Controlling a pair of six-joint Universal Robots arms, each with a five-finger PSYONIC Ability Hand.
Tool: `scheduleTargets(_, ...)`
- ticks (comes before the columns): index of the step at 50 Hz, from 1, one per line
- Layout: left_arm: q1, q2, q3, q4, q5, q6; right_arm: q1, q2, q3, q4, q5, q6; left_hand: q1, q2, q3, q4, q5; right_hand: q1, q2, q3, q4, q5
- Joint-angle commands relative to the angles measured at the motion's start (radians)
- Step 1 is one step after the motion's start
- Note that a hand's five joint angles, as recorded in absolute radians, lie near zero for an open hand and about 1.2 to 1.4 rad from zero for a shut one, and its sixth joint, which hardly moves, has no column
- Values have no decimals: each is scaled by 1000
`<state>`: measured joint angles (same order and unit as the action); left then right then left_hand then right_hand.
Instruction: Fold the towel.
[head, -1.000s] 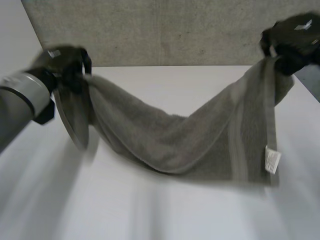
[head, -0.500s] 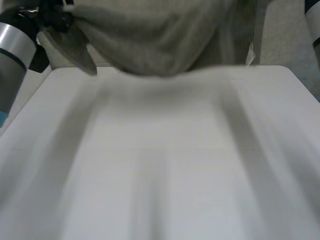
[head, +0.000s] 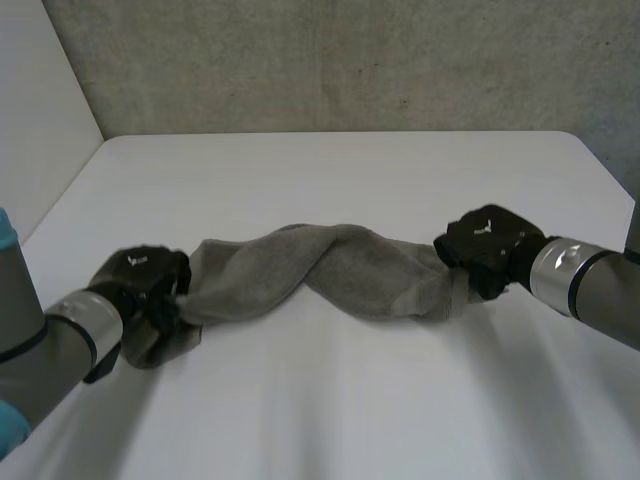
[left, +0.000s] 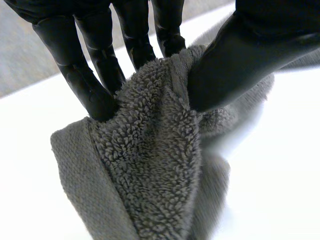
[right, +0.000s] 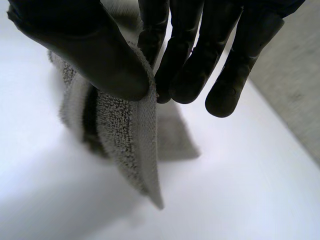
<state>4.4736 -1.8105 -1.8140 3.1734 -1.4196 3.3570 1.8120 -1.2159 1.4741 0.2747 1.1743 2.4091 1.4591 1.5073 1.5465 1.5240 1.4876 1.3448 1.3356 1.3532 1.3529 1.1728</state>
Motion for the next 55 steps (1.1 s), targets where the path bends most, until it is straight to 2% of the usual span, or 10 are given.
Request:
scheduleTargets(1,3,69,-60,-85,2,25,-34,-7,5,12,10,-25,-63,-111,-150,-128,-266,52,61,43,43,49)
scheduleTargets(16,-10,304,-113,-171,97,30,-95,-131,-3,138,14,-36,-63,-111,-150,-128,-266,52,61,43,43,49)
scheduleTargets(17,-11,316,-113,-180,108,32,-112,-143,-5,147,10,-44,-161,-210,-249,-226,-364,52,61,43,43,49)
scheduleTargets(18,-11,327,-107,-187,122,32,-126,-148,-6,146,7,-50,-482,-530,-569,-547,-685,52,61,43,43,49)
scheduleTargets(19,-11,327,-107,-187,122,32,-126,-148,-6,146,7,-50,-485,-533,-573,-550,-688,52,61,43,43,49)
scheduleTargets(21,-7,335,-90,-184,139,32,-138,-148,-8,146,8,-61,-1134,-1182,-1222,-1199,-1337,52,61,43,43,49)
scheduleTargets(23,2,333,-73,-179,143,32,-140,-146,-6,144,8,-64,-1276,-1325,-1364,-1341,-1480,52,61,43,43,49)
scheduleTargets(32,10,217,64,-168,148,19,-129,-111,5,127,11,-67,-1278,-1326,-1365,-1343,-1481,52,61,43,43,49)
scheduleTargets(44,-5,-135,288,-167,128,12,-128,-80,14,115,13,-67,-1169,-1218,-1257,-1234,-1372,52,61,43,43,49)
scheduleTargets(55,-13,-311,390,-181,19,2,-128,-68,26,96,14,-67,-1011,-1059,-1098,-1076,-1214,52,61,43,43,49)
